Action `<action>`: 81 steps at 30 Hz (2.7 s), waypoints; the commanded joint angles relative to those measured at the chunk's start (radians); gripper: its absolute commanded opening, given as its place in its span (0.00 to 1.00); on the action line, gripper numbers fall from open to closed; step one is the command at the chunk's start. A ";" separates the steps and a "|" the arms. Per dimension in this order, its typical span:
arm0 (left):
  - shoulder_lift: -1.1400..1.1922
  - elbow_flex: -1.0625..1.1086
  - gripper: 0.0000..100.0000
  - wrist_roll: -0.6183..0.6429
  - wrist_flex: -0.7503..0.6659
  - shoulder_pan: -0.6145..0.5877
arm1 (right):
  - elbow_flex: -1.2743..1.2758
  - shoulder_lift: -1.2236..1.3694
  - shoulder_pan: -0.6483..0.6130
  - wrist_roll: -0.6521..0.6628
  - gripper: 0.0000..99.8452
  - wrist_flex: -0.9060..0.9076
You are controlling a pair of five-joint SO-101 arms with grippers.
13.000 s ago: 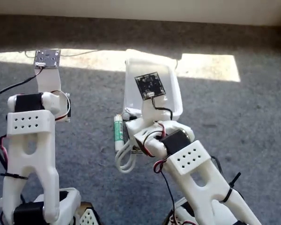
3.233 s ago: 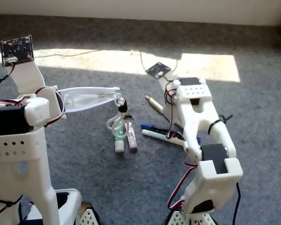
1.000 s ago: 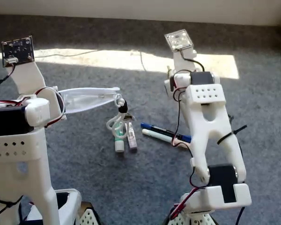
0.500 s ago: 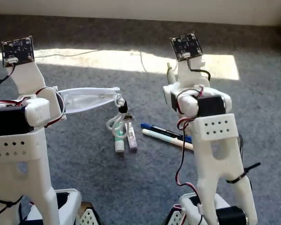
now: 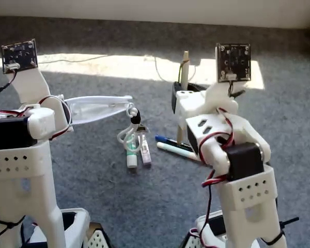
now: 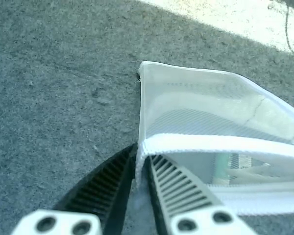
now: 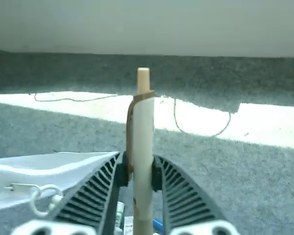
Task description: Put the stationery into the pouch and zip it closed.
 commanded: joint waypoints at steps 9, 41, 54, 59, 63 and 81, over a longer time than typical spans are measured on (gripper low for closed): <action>0.012 0.007 0.01 0.003 -0.015 -0.012 | 0.282 -0.236 -0.219 -0.008 0.01 -0.473; 0.012 0.008 0.01 0.003 -0.012 -0.012 | 0.441 -0.087 -0.453 -0.008 0.01 -1.297; 0.012 0.024 0.01 0.003 -0.020 -0.010 | 0.657 0.117 -0.481 0.181 0.01 -1.722; 0.012 0.025 0.01 0.003 -0.020 -0.010 | 0.705 0.150 -0.481 0.181 0.01 -1.735; 0.012 0.025 0.01 0.003 -0.020 -0.008 | 0.742 0.148 -0.490 0.183 0.01 -1.733; 0.012 0.028 0.01 0.003 -0.031 -0.008 | 0.771 0.148 -0.539 0.305 0.02 -1.557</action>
